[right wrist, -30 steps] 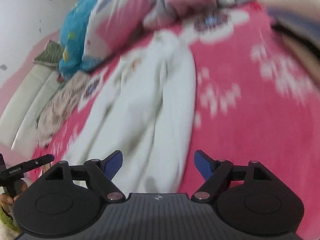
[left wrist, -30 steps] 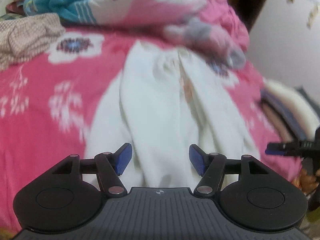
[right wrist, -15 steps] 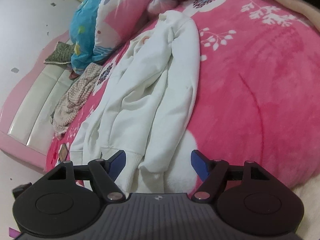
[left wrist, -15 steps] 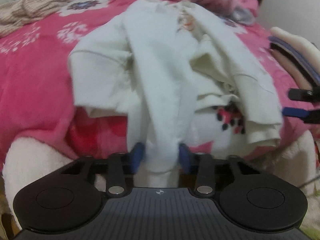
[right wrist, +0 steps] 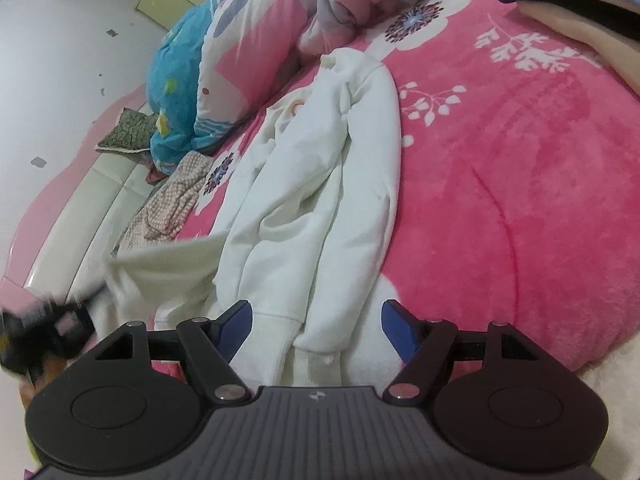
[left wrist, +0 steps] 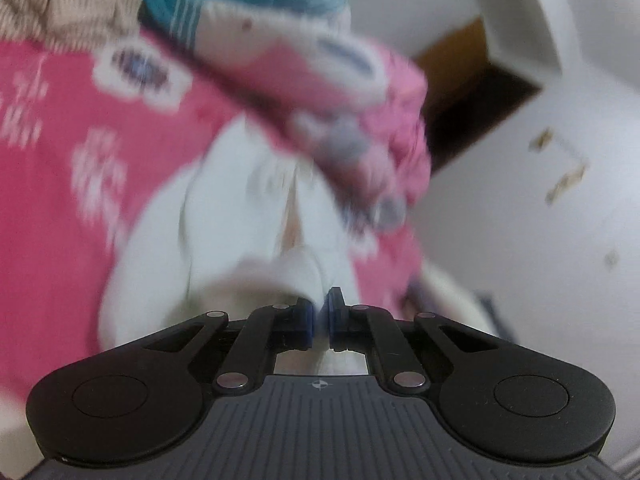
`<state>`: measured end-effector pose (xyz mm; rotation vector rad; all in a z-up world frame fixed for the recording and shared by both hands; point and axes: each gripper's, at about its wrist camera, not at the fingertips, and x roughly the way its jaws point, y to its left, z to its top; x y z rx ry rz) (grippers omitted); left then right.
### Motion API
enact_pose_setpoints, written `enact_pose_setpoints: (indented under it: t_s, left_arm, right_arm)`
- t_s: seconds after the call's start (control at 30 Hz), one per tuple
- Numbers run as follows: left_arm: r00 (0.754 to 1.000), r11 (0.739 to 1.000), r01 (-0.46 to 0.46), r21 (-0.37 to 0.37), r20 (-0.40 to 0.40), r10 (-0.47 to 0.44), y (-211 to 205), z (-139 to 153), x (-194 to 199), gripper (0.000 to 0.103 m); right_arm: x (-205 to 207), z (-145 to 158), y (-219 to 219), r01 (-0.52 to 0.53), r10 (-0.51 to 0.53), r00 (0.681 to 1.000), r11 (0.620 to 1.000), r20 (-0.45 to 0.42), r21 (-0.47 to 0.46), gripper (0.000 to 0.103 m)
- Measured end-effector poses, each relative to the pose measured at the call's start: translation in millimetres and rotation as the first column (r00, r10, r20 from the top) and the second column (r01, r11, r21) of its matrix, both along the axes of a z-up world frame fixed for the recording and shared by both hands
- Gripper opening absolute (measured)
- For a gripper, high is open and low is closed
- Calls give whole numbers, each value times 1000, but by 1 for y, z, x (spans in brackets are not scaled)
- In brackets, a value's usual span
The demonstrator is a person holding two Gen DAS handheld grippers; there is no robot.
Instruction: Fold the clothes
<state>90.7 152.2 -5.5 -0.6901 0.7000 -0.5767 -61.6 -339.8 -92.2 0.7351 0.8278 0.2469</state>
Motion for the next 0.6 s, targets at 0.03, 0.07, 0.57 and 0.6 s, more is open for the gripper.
enact_pose_setpoints:
  t_s: [0.03, 0.07, 0.57, 0.6]
  left_arm:
    - [1000, 1000, -18, -4, -1, 18, 4, 8, 21, 5]
    - [999, 999, -40, -6, 1, 40, 8, 17, 43, 5]
    - [774, 748, -614, 253, 6, 633, 99, -12, 230, 30]
    - [780, 753, -601, 268, -12, 626, 96, -24, 227, 30]
  right_arm:
    - [2, 0, 0, 5, -5, 1000, 1000, -2, 1, 75]
    - [4, -1, 0, 11, -11, 1000, 1000, -4, 2, 74]
    - [34, -18, -14, 88, -88, 993, 996, -75, -6, 75]
    - [35, -16, -13, 85, -85, 994, 996, -71, -12, 75]
